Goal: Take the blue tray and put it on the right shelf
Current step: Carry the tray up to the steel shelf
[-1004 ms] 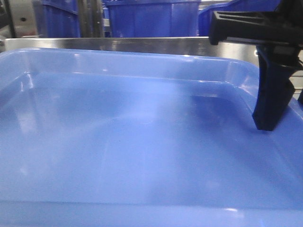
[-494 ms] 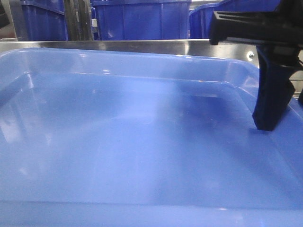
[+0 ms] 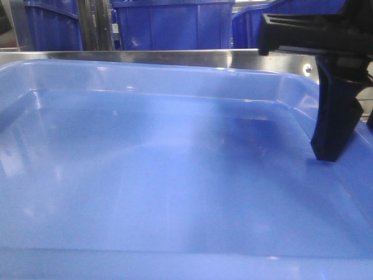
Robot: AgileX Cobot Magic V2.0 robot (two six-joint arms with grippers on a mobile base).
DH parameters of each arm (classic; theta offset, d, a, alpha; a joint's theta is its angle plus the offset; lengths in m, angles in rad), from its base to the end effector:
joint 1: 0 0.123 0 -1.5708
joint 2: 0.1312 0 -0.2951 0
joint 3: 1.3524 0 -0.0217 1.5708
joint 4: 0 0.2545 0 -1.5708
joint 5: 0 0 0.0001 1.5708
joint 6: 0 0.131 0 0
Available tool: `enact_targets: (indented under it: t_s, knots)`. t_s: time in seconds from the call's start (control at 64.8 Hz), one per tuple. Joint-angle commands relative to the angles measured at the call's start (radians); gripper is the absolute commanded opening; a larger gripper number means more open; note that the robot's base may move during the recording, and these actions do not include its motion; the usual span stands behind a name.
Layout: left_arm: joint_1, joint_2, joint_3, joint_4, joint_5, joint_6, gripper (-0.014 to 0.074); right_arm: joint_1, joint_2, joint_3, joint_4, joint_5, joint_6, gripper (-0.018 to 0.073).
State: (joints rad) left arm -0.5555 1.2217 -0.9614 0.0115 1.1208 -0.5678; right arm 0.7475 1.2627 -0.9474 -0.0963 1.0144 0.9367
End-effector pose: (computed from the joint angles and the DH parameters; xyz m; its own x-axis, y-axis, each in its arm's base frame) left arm 0.1930 -0.1182 0.2626 -0.9713 -0.0251 -0.2365 0.0079 0.9905 -0.1375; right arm 0.1856 0.1574 0.2535 -0.9486 0.1731 -0.2651 0.1208 0.9718 0.2023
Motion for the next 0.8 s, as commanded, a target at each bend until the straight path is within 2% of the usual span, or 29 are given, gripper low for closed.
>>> enact_targets:
  t_s: [0.0, 0.695, 0.788]
  knots:
    - [0.006, -0.020, -0.025, 0.071, 0.003, -0.020, 0.0016, -0.004, -0.027, -0.026, -0.044, 0.041, -0.001, 0.0213]
    - [0.006, -0.020, -0.025, 0.053, -0.024, -0.020, 0.0016, -0.004, -0.027, -0.026, -0.044, 0.024, -0.001, 0.0213]
    - [0.006, -0.020, -0.025, 0.050, -0.033, 0.018, 0.0016, -0.004, -0.027, -0.030, -0.045, 0.020, -0.006, 0.0213]
